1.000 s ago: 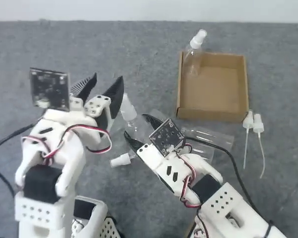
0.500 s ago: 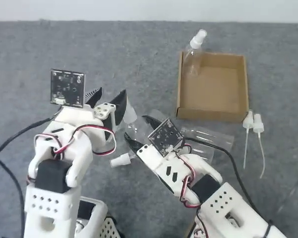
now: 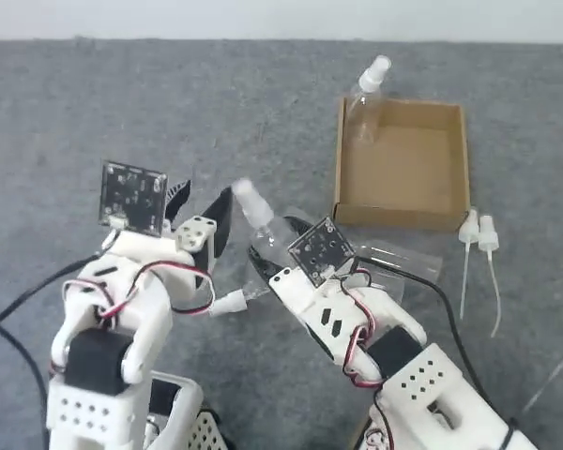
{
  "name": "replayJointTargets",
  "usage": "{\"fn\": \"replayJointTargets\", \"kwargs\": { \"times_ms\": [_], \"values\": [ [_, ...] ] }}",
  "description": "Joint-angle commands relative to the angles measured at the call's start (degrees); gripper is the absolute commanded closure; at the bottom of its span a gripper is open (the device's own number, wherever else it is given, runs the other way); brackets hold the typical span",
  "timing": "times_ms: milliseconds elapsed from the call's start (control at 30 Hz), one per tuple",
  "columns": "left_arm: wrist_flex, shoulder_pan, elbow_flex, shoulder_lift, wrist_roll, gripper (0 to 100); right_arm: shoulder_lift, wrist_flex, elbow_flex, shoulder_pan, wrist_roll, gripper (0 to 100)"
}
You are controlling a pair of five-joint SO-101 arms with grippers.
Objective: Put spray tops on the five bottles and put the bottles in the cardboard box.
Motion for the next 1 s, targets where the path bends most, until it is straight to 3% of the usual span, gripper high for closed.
{"fn": "replayJointTargets", "kwargs": {
  "times_ms": [0,233,367,600,833,967],
  "values": [
    [0.2,-0.2,-0.3,-5.9,-0.4,85,-1.4,1.5,-6.2,1.9,-0.4,99.3],
    [0.0,0.3,6.5,-14.7,-0.5,85,6.5,7.1,-19.5,8.0,-0.4,99.3],
    [-3.9,0.4,14.5,-16.7,-0.5,85,16.2,9.9,-29.6,8.1,-0.7,99.3],
    [-10.2,0.4,24.7,-17.3,-0.3,73,32.8,14.9,-46.4,8.0,-0.7,99.3],
    [-10.5,5.2,27.4,-17.3,-0.1,68,43.7,19.6,-58.1,1.7,-0.6,99.3],
    [-13.6,3.2,29.1,-17.3,-0.1,68,43.1,25.6,-60.8,-1.1,-0.4,99.3]
  ]
}}
